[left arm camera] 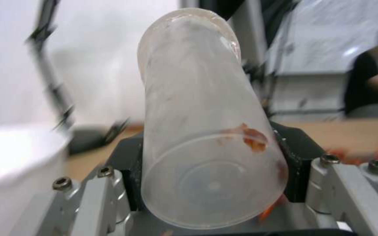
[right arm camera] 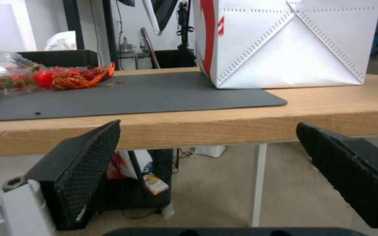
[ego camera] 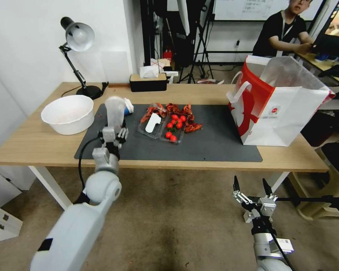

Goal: Pick up the trash from the table and place it into the takeout bag.

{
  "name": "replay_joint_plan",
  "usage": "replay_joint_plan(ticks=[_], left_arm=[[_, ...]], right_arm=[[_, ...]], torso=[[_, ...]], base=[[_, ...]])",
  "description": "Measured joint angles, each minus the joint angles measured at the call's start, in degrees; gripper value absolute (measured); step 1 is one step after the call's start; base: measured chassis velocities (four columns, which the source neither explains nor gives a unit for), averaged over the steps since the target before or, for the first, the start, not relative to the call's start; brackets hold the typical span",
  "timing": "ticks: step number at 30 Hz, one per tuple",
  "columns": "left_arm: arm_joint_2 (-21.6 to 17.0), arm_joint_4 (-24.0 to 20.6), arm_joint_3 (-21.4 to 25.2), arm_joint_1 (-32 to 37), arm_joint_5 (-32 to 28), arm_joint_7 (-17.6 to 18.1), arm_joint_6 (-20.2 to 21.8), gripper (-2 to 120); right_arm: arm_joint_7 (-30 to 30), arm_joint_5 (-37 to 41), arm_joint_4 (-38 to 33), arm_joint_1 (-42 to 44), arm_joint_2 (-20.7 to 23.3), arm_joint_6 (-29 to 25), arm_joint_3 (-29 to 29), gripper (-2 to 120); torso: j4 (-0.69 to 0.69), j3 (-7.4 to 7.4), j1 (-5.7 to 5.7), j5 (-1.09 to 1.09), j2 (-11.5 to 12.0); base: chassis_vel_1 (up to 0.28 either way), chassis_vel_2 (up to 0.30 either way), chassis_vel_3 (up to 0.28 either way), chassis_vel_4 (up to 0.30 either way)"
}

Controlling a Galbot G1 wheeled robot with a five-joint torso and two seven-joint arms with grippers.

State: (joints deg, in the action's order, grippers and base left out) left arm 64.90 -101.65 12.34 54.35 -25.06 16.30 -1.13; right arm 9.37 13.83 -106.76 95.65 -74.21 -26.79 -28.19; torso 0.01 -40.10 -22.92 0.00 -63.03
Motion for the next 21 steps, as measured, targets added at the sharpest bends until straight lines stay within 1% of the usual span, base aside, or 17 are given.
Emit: replay_joint_plan(ticks=[1, 2, 4, 5, 6, 7, 8, 10, 11, 12, 13, 15, 16, 18, 19, 20, 21], left_arm=[[-0.67, 0.86, -0.85, -2.78, -1.67, -3.40, -1.12, 55], [-1.14, 1.76, -1.77, -5.38, -2.86, -5.95, -1.98, 55], [-1.24, 2.04, -2.06, -6.17, -3.20, -6.70, -2.18, 55], [-1.60, 3.36, -3.62, -9.74, -4.97, -9.74, -2.48, 55], [-1.72, 4.06, -4.74, -11.95, -6.04, -11.06, -2.48, 55], [-1.72, 4.06, -4.74, -11.95, -6.04, -11.06, -2.48, 55], [-1.75, 4.61, -5.70, -13.69, -6.85, -11.99, -2.47, 55], [-1.50, 6.51, -9.52, -19.37, -8.65, -14.25, -2.18, 55], [-1.50, 6.51, -9.52, -19.37, -8.65, -14.25, -2.18, 55], [-1.27, 7.10, -10.91, -21.34, -9.16, -14.78, -1.88, 55], [-0.73, 8.07, -12.98, -24.43, -9.90, -15.44, -1.36, 55], [0.57, 10.08, -16.33, -29.33, -11.09, -15.97, -0.88, 55], [0.57, 10.08, -16.33, -29.33, -11.09, -15.97, -0.88, 55], [2.10, 11.86, -18.98, -33.17, -11.63, -16.60, -0.68, 55], [3.60, 13.37, -21.43, -36.07, -12.10, -17.16, -0.42, 55], [3.60, 13.37, -21.43, -36.07, -12.10, -17.16, -0.42, 55], [4.80, 14.50, -23.21, -38.12, -12.43, -17.74, -0.24, 55]], right_arm=[[0.00, 0.00, -0.22, 0.07, -0.01, 0.04, -0.06, 100], [-0.01, 0.00, -0.41, 0.21, -0.01, 0.08, -0.10, 100], [0.00, -0.01, -0.45, 0.24, -0.02, 0.09, -0.11, 100], [-0.02, -0.05, -0.72, 0.46, -0.02, 0.16, -0.12, 100], [-0.03, -0.08, -0.86, 0.59, -0.03, 0.19, -0.13, 100], [-0.03, -0.08, -0.86, 0.59, -0.03, 0.19, -0.13, 100], [-0.04, -0.11, -0.95, 0.68, -0.05, 0.20, -0.14, 100], [-0.11, -0.18, -1.14, 0.90, -0.10, 0.25, -0.20, 100], [-0.11, -0.18, -1.14, 0.90, -0.10, 0.25, -0.20, 100], [-0.12, -0.22, -1.19, 0.95, -0.17, 0.26, -0.22, 100], [-0.15, -0.27, -1.33, 1.04, -0.26, 0.28, -0.24, 100], [-0.16, -0.28, -1.59, 1.28, -0.40, 0.32, -0.40, 100], [-0.16, -0.28, -1.59, 1.28, -0.40, 0.32, -0.40, 100], [-0.14, -0.23, -1.83, 1.51, -0.43, 0.34, -0.66, 100], [-0.10, -0.16, -1.97, 1.66, -0.42, 0.34, -0.94, 100], [-0.10, -0.16, -1.97, 1.66, -0.42, 0.34, -0.94, 100], [-0.07, -0.12, -2.02, 1.75, -0.39, 0.34, -1.14, 100]], torso=[[-0.01, 0.00, 0.00, 0.00, 0.00], [-0.02, 0.00, 0.00, 0.00, 0.00], [-0.03, 0.00, 0.00, 0.01, 0.00], [-0.02, 0.00, 0.00, 0.00, 0.00], [0.00, -0.01, 0.00, 0.00, 0.00], [0.00, -0.01, 0.00, 0.00, 0.00], [-0.01, 0.00, 0.00, 0.01, 0.00], [0.00, -0.01, 0.00, -0.01, 0.00], [0.00, -0.01, 0.00, -0.01, 0.00], [-0.01, -0.01, 0.00, 0.00, 0.00], [-0.02, -0.01, 0.00, 0.04, 0.01], [-0.02, -0.01, 0.00, 0.01, 0.00], [-0.02, -0.01, 0.00, 0.01, 0.00], [-0.02, -0.01, 0.00, 0.03, 0.01], [-0.01, -0.01, 0.00, 0.02, 0.00], [-0.01, -0.01, 0.00, 0.02, 0.00], [-0.01, -0.01, 0.00, 0.02, 0.00]], base=[[0.000, 0.000, 0.000, 0.000], [0.000, 0.000, 0.000, 0.000], [0.000, 0.000, 0.000, 0.000], [0.000, 0.000, 0.000, 0.000], [0.000, 0.000, 0.000, 0.000], [0.000, 0.000, 0.000, 0.000], [0.000, 0.000, 0.000, 0.000], [0.000, 0.000, 0.000, 0.000], [0.000, 0.000, 0.000, 0.000], [0.000, 0.000, 0.000, 0.000], [0.000, 0.000, 0.000, 0.000], [0.000, 0.000, 0.000, 0.000], [0.000, 0.000, 0.000, 0.000], [0.000, 0.000, 0.000, 0.000], [0.000, 0.000, 0.000, 0.000], [0.000, 0.000, 0.000, 0.000], [0.000, 0.000, 0.000, 0.000]])
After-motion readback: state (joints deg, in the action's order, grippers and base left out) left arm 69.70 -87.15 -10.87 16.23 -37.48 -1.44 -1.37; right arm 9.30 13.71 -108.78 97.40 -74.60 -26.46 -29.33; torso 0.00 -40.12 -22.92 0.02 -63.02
